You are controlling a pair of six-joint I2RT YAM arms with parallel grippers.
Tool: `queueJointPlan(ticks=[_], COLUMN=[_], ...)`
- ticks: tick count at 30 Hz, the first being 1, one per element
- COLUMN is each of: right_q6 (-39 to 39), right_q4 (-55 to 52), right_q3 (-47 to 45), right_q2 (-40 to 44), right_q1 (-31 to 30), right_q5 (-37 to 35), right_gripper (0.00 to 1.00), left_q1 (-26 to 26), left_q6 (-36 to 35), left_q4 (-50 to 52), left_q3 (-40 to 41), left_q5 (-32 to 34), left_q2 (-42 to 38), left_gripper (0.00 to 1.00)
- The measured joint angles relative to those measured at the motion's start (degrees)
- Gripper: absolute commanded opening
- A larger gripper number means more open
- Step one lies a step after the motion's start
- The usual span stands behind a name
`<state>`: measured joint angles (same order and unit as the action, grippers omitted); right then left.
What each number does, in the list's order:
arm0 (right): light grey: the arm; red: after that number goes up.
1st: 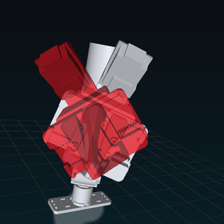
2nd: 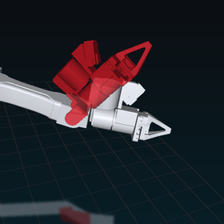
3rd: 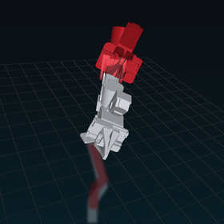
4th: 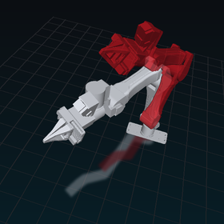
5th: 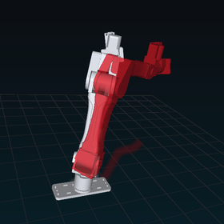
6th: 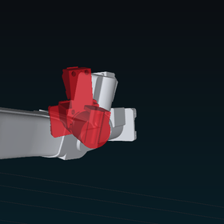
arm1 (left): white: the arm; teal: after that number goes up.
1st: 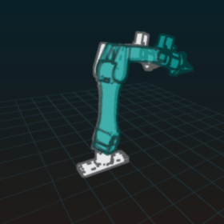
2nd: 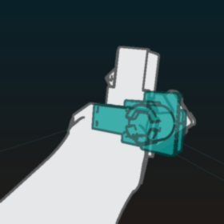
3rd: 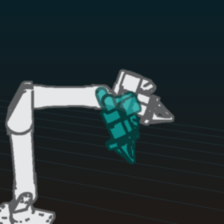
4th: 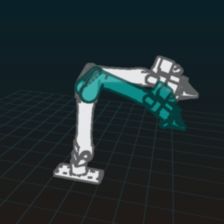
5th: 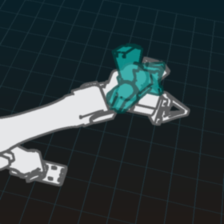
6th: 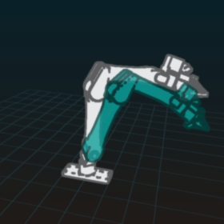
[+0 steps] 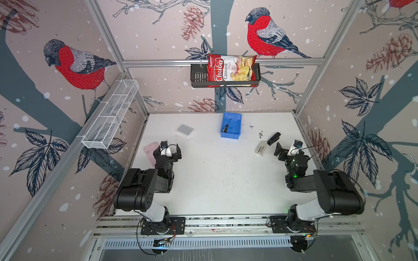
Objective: Put the screwdriver in the bin
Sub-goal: Reset both arms
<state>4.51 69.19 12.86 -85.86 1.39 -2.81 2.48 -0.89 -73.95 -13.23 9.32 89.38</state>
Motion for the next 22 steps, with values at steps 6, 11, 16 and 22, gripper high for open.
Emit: queueJointPlan(ticks=[6,11,16,22], right_q6=[0.0,0.0,0.0,0.0], right_q4=[-0.8,-0.8,-0.8,-0.9], right_q3=[0.3,0.3,0.3,0.3], right_q2=[0.0,0.0,0.0,0.0], right_q1=[-0.5,-0.5,-0.5,-1.2], right_q5=[0.0,0.0,0.0,-0.4], right_gripper=[1.0,1.0,1.0,1.0], left_q1=[0.0,0.1,0.2,0.2], left_q6=[0.5,0.5,0.5,0.5], left_q4=[0.0,0.0,0.1,0.2], left_q3=[0.0,0.0,0.0,-0.2], left_q5=[-0.2,-0.2,-0.1,-0.1], left_q2=[0.0,0.0,0.1,0.2], left_gripper=[0.99,0.99,0.99,0.99])
